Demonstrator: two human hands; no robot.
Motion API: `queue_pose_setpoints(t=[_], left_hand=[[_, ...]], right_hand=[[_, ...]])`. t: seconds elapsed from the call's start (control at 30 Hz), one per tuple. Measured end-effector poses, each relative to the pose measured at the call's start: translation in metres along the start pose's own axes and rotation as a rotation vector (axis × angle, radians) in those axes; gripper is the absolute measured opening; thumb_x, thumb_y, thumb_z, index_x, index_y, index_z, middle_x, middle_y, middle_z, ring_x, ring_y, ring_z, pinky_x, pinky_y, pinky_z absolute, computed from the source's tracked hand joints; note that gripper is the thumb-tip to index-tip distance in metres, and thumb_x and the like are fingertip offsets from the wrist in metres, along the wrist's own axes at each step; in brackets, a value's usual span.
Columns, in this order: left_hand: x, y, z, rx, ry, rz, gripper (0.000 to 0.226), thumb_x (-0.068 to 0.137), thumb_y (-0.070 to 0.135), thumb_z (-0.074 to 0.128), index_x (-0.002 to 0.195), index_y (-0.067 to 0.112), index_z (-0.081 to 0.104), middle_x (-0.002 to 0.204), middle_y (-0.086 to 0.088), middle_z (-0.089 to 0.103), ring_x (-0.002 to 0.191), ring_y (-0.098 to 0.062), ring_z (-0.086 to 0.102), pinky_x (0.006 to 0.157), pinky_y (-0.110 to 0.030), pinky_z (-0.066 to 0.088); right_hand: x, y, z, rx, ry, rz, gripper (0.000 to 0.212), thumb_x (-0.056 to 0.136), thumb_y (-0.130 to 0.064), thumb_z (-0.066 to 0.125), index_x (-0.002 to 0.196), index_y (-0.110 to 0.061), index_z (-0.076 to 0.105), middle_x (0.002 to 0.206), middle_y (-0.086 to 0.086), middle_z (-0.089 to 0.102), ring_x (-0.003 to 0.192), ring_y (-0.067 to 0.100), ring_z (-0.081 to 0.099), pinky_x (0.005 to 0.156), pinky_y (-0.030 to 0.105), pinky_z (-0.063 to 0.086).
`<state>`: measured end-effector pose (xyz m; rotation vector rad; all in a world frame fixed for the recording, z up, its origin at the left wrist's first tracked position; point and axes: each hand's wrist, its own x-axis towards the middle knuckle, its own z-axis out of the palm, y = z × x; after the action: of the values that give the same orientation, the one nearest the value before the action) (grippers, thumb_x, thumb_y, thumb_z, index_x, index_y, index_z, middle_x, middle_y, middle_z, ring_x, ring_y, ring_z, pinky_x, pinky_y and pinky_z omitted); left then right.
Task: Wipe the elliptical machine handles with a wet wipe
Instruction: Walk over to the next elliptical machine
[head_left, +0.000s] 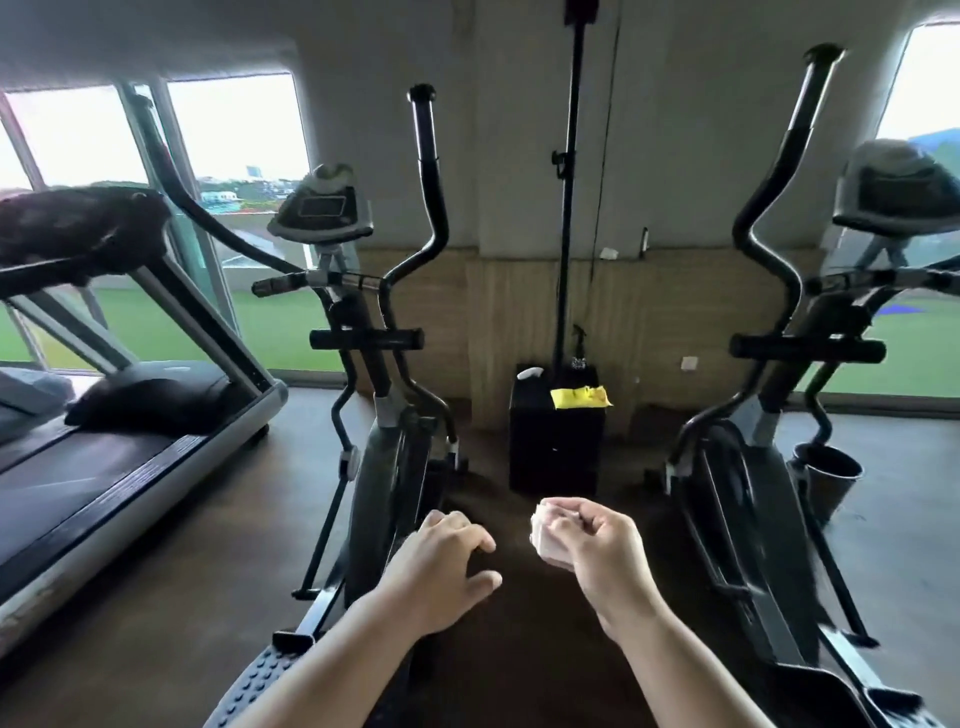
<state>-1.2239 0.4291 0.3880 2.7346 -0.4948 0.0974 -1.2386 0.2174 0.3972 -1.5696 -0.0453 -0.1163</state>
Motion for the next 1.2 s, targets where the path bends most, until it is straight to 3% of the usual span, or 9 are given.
queue_pose_setpoints(t=[0.43, 0.7, 0.77, 0.83, 0.87, 0.93, 1.03, 1.13, 1.2], left_hand=[[0.304, 0.06, 0.028, -0.055, 0.012, 0.132, 0.046, 0.089, 0.057, 0.061, 0.129, 0.036, 0.061, 0.13, 0.017, 0.056, 0.129, -0.004, 0.041, 0.102, -0.026, 0.046], [0.493, 0.109, 0.031, -0.072, 0.001, 0.357, 0.046, 0.089, 0.058, 0.061, 0.129, 0.036, 0.061, 0.131, 0.015, 0.056, 0.131, -0.005, 0.039, 0.109, -0.028, 0.042], [0.54, 0.122, 0.028, -0.094, 0.011, 0.423, 0.044, 0.089, 0.058, 0.061, 0.127, 0.036, 0.062, 0.127, 0.018, 0.057, 0.128, -0.005, 0.042, 0.107, -0.026, 0.042], [0.585, 0.136, 0.021, -0.142, 0.014, 0.482, 0.042, 0.089, 0.057, 0.062, 0.125, 0.037, 0.063, 0.125, 0.021, 0.057, 0.125, -0.004, 0.044, 0.105, -0.024, 0.043], [0.608, 0.145, 0.017, -0.164, 0.014, 0.512, 0.041, 0.089, 0.056, 0.063, 0.125, 0.037, 0.063, 0.126, 0.022, 0.057, 0.124, -0.004, 0.044, 0.105, -0.024, 0.042], [0.65, 0.163, 0.005, -0.197, 0.018, 0.572, 0.042, 0.09, 0.055, 0.063, 0.128, 0.037, 0.062, 0.129, 0.024, 0.056, 0.126, -0.002, 0.044, 0.106, -0.022, 0.04], [0.705, 0.199, -0.017, -0.245, 0.064, 0.67, 0.045, 0.092, 0.052, 0.063, 0.134, 0.037, 0.059, 0.134, 0.025, 0.055, 0.129, -0.002, 0.044, 0.106, -0.02, 0.039], [0.749, 0.243, -0.041, -0.286, 0.132, 0.752, 0.049, 0.095, 0.041, 0.061, 0.143, 0.035, 0.053, 0.146, 0.02, 0.05, 0.135, -0.007, 0.041, 0.109, -0.025, 0.037], [0.774, 0.272, -0.054, -0.323, 0.177, 0.789, 0.054, 0.096, 0.037, 0.061, 0.148, 0.033, 0.048, 0.152, 0.016, 0.047, 0.138, -0.009, 0.041, 0.108, -0.023, 0.033]], right_hand=[[0.231, -0.021, -0.142, -0.076, 0.152, -0.03, 0.021, 0.104, -0.009, 0.058, 0.098, -0.012, 0.078, 0.079, 0.022, 0.071, 0.081, 0.027, 0.073, 0.099, 0.033, 0.059], [0.364, -0.052, -0.224, -0.094, 0.444, -0.014, 0.041, 0.099, -0.01, 0.046, 0.094, -0.024, 0.084, 0.095, 0.007, 0.081, 0.101, 0.03, 0.075, 0.093, 0.053, 0.061], [0.394, -0.07, -0.241, -0.149, 0.522, -0.065, 0.036, 0.099, -0.011, 0.049, 0.095, -0.02, 0.084, 0.092, 0.004, 0.081, 0.094, 0.021, 0.076, 0.085, 0.04, 0.063], [0.419, -0.092, -0.26, -0.185, 0.59, -0.131, 0.033, 0.1, -0.006, 0.049, 0.088, -0.004, 0.08, 0.075, 0.0, 0.076, 0.067, 0.005, 0.07, 0.063, 0.019, 0.054], [0.432, -0.104, -0.269, -0.219, 0.624, -0.164, 0.033, 0.1, -0.002, 0.048, 0.081, 0.004, 0.074, 0.067, -0.002, 0.07, 0.058, 0.003, 0.063, 0.061, 0.019, 0.05], [0.462, -0.125, -0.29, -0.247, 0.715, -0.209, 0.034, 0.099, -0.002, 0.05, 0.075, 0.0, 0.074, 0.063, -0.009, 0.069, 0.063, 0.004, 0.063, 0.07, 0.026, 0.05], [0.506, -0.16, -0.324, -0.262, 0.898, -0.286, 0.028, 0.093, -0.019, 0.063, 0.076, -0.035, 0.08, 0.08, -0.017, 0.077, 0.093, 0.011, 0.073, 0.086, 0.034, 0.055], [0.54, -0.196, -0.351, -0.336, 1.02, -0.4, 0.024, 0.092, -0.023, 0.062, 0.104, -0.025, 0.083, 0.109, -0.002, 0.081, 0.111, 0.021, 0.073, 0.096, 0.039, 0.056], [0.557, -0.219, -0.367, -0.456, 1.111, -0.464, 0.03, 0.099, -0.014, 0.058, 0.123, -0.013, 0.077, 0.126, 0.004, 0.075, 0.118, 0.016, 0.068, 0.097, 0.028, 0.052]])
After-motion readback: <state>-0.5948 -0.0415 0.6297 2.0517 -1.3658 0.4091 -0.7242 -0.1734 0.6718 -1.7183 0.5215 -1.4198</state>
